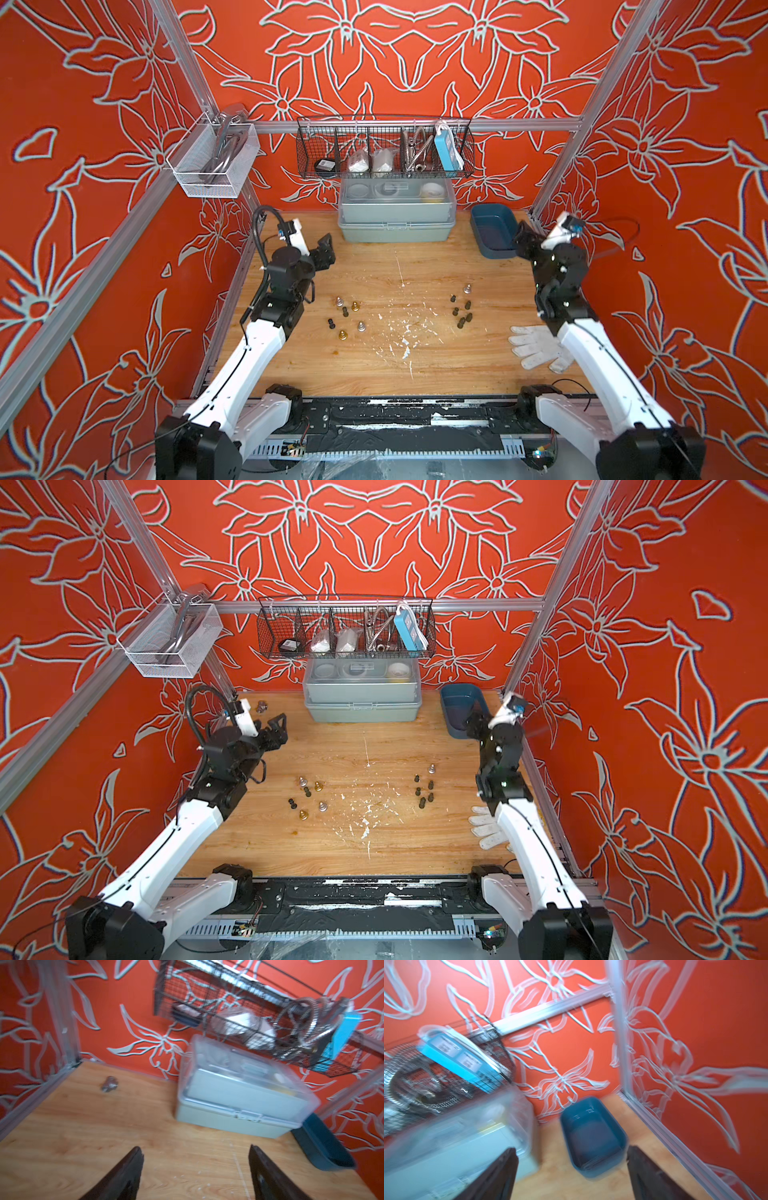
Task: Put the chess pieces into the storage box
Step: Pick up the storage box at the corner of the board.
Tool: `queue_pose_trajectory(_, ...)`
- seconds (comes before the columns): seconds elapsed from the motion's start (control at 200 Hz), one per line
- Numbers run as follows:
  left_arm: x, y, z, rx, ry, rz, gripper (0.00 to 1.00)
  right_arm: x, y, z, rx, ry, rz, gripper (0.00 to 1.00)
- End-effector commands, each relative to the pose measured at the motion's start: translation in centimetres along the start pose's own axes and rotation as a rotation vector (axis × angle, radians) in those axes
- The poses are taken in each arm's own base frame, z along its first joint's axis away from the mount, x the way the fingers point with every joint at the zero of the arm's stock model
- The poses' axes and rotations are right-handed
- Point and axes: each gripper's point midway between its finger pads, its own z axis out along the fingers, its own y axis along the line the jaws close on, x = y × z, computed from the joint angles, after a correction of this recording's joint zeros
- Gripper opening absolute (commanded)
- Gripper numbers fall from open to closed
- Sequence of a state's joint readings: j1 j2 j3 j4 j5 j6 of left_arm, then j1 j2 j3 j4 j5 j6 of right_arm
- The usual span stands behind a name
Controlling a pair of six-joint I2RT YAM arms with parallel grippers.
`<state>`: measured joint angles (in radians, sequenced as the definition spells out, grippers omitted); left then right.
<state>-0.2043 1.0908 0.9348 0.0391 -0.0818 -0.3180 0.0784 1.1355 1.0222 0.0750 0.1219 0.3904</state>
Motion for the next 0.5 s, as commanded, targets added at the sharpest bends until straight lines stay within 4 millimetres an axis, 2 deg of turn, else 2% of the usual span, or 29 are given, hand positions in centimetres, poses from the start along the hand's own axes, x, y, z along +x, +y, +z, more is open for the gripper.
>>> queue_pose_trajectory(0.0,5.0,-4.1,0.9,0.066,0.314,0.037,0.78,7.3,0.3,2.5,0.019,0.479,-0.108,0.83)
queue_pose_trajectory(0.13,7.4,-9.8,2.0,0.150,0.432,0.144,0.78,10.2,-0.5,6.4,0.079,0.694,-0.247,0.83)
queue_pose_trajectory(0.2,9.2,-11.8,2.7,0.190,0.494,0.164,0.77,11.3,-1.0,8.3,0.111,0.788,-0.293,0.83)
queue_pose_trajectory(0.3,11.6,-13.8,3.5,0.231,0.588,0.168,0.76,13.6,-1.3,10.9,0.118,0.926,-0.347,0.80)
queue_pose_trajectory(0.35,12.6,-14.7,3.7,0.253,0.630,0.173,0.72,15.5,-1.6,12.0,0.112,1.009,-0.377,0.79)
queue_pose_trajectory(0.47,14.0,-16.0,3.5,0.295,0.678,0.178,0.71,18.9,-2.3,14.2,0.106,1.151,-0.442,0.74)
queue_pose_trajectory(0.475,14.0,-16.0,3.5,0.296,0.679,0.177,0.71,18.6,-2.2,14.2,0.106,1.146,-0.444,0.74)
queue_pose_trajectory(0.495,14.1,-16.0,3.4,0.296,0.682,0.177,0.71,19.7,-2.7,14.7,0.114,1.169,-0.453,0.74)
